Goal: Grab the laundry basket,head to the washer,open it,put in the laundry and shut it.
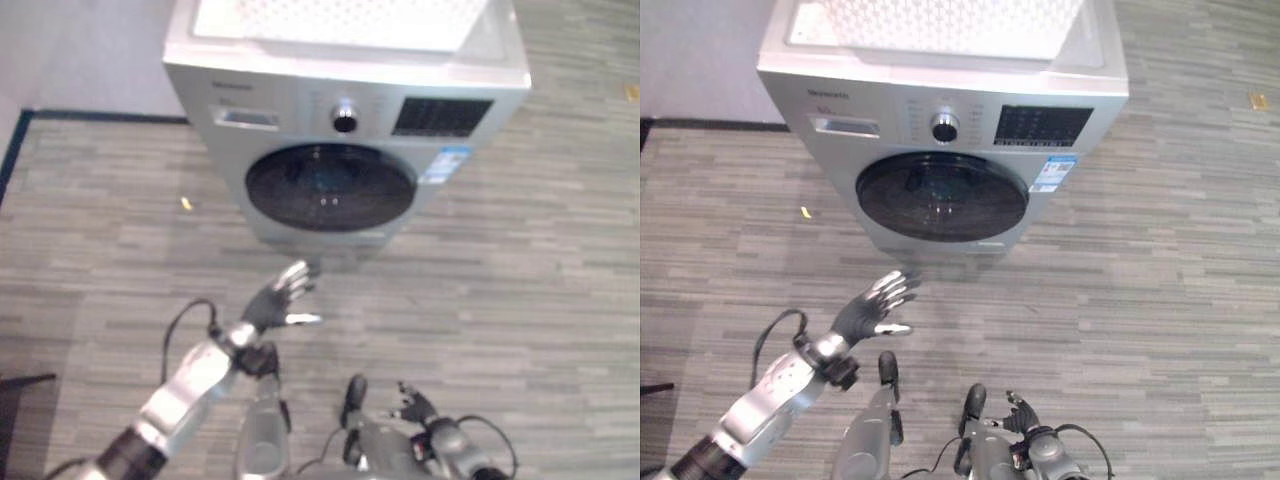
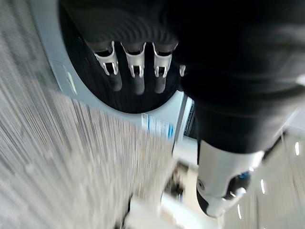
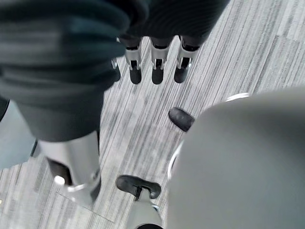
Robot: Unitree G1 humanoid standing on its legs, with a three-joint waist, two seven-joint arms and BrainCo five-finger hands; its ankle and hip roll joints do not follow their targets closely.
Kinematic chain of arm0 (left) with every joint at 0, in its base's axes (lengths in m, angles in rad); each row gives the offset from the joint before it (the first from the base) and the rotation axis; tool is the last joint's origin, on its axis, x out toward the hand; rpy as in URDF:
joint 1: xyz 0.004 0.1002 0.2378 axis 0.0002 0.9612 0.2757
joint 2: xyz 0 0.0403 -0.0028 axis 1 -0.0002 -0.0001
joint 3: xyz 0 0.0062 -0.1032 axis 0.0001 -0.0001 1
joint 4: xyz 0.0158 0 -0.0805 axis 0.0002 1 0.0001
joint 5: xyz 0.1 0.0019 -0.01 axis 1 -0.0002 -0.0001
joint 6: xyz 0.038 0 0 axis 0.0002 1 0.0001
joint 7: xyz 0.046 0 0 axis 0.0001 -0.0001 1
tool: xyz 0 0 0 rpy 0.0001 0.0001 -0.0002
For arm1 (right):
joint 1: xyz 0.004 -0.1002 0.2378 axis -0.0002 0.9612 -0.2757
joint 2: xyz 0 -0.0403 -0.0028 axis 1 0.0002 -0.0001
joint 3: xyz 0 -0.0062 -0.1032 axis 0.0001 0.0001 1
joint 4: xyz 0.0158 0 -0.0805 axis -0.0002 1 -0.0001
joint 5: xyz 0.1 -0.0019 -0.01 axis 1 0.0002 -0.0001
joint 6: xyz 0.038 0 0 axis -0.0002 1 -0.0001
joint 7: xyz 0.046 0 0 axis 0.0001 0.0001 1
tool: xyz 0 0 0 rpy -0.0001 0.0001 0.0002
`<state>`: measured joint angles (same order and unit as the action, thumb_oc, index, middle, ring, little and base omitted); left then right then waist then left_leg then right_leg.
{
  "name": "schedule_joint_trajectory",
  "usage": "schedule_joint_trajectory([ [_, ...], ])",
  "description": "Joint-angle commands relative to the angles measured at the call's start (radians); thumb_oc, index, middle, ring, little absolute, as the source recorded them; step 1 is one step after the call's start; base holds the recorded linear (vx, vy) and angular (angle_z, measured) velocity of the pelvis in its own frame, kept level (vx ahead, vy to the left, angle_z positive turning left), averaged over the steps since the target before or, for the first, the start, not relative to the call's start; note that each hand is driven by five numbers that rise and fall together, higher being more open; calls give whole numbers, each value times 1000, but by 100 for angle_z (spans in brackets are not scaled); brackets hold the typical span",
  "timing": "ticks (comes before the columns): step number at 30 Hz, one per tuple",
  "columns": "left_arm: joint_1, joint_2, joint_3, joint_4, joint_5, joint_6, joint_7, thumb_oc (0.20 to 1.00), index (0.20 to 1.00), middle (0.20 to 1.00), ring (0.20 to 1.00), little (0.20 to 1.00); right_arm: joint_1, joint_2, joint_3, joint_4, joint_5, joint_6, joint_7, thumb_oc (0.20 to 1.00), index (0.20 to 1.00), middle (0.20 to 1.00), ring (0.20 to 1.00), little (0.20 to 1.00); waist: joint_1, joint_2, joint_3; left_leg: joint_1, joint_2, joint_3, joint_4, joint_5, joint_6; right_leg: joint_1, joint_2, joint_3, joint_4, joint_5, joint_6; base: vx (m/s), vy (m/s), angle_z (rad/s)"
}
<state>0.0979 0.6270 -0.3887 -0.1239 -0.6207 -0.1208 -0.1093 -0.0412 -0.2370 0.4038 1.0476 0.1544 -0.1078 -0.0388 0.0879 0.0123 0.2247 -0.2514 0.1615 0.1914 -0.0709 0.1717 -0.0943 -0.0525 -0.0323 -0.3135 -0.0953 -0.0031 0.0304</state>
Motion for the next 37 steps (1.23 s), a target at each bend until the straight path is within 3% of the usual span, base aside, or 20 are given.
schedule_joint_trajectory([
  [1,-40,-20,27,69,9,-78,-11,1000,1000,1000,1000,1000,31,15,-16,34,-6,-14,12,1000,1000,1000,1000,1000,13,-8,-54,-47,76,-27,90,10,-29,-46,-27,-21,72,-67,39,31,-8,29],
  [6,92,-28,117,347,142,-98,15,1000,1000,1000,1000,1000,54,4,-75,81,8,-11,13,1000,1000,1000,1000,1000,44,0,-87,1,56,-51,68,9,-19,11,-43,-51,73,-76,45,45,3,24],
  [12,63,-145,155,823,366,-104,104,1000,1000,1000,1000,1000,63,7,-123,155,12,-6,4,1000,1000,1000,1000,1000,56,5,-121,47,27,-71,48,3,-8,60,-58,-82,76,-84,51,23,22,22],
  [14,36,-210,213,1021,400,-96,157,1000,1000,1000,1000,1000,69,15,-145,183,9,-3,-3,1000,1000,1000,1000,1000,58,0,-140,67,17,-77,36,1,-4,75,-63,-93,76,-84,51,17,46,22],
  [19,2,-294,319,1232,330,-80,179,1000,1000,1000,1000,1000,84,31,-160,199,-2,6,-5,1000,1000,1000,1000,1000,58,-13,-176,82,-2,-82,10,20,10,87,-70,-117,61,-53,54,-21,44,7],
  [25,-21,-335,385,1366,261,-46,159,1000,1000,1000,1000,1000,73,45,-130,203,-39,30,7,1000,1000,1000,1000,1000,62,-23,-219,111,-17,-92,-16,7,11,99,-77,-104,23,-28,64,-9,16,3],
  [37,-22,-319,412,1366,251,-46,170,1000,1000,1000,1000,1000,83,63,-107,210,-53,49,16,1000,1000,1000,1000,1000,68,-34,-248,134,-32,-115,-16,-8,13,134,-83,-112,13,-27,68,23,-4,2],
])
